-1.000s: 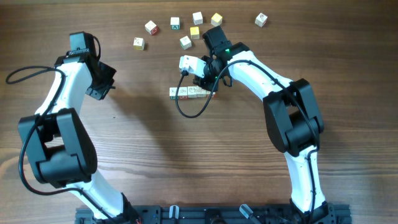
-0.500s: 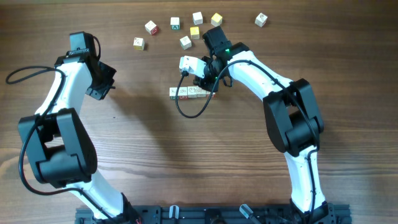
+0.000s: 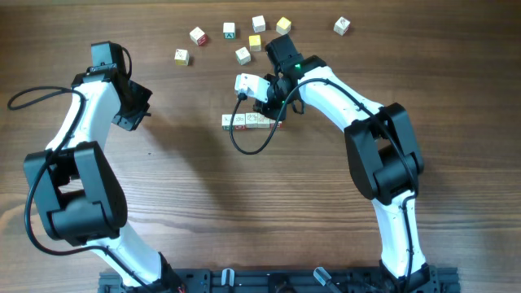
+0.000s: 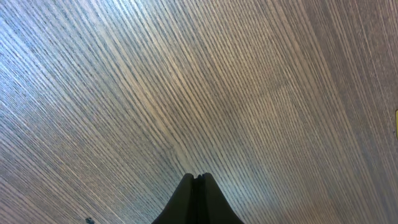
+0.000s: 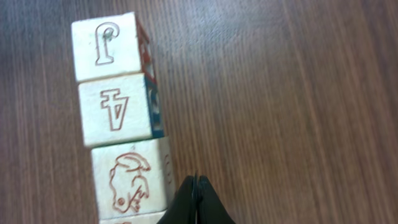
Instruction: Form a horizontal line
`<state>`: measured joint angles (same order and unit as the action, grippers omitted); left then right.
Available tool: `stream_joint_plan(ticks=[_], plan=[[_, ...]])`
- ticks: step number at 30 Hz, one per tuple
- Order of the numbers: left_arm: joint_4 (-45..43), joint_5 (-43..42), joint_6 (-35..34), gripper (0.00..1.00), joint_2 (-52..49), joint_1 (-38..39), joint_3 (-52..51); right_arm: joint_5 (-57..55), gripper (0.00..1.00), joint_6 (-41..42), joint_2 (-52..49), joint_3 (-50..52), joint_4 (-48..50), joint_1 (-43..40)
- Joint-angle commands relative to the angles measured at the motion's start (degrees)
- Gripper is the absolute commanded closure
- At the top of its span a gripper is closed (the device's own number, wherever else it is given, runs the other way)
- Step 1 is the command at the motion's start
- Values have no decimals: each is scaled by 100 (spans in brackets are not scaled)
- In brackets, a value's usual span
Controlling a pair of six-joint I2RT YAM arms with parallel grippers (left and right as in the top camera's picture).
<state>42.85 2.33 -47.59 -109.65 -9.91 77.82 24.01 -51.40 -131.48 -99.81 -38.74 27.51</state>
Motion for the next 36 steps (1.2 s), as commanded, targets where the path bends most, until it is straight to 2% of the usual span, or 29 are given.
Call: stream_joint_plan(ticks=[1, 7, 12, 36], plan=[[-4, 140, 68, 96, 68, -7, -74, 197, 96, -109, -107, -68, 184, 28], [-9, 140, 66, 96, 68, -7, -74, 251, 96, -109, -107, -68, 284, 28], [-7, 140, 66, 96, 68, -7, -74, 785, 96, -83, -107, -68, 278, 28], [-11, 140, 68, 96, 68, -7, -74, 970, 96, 203, -107, -68, 203, 28]])
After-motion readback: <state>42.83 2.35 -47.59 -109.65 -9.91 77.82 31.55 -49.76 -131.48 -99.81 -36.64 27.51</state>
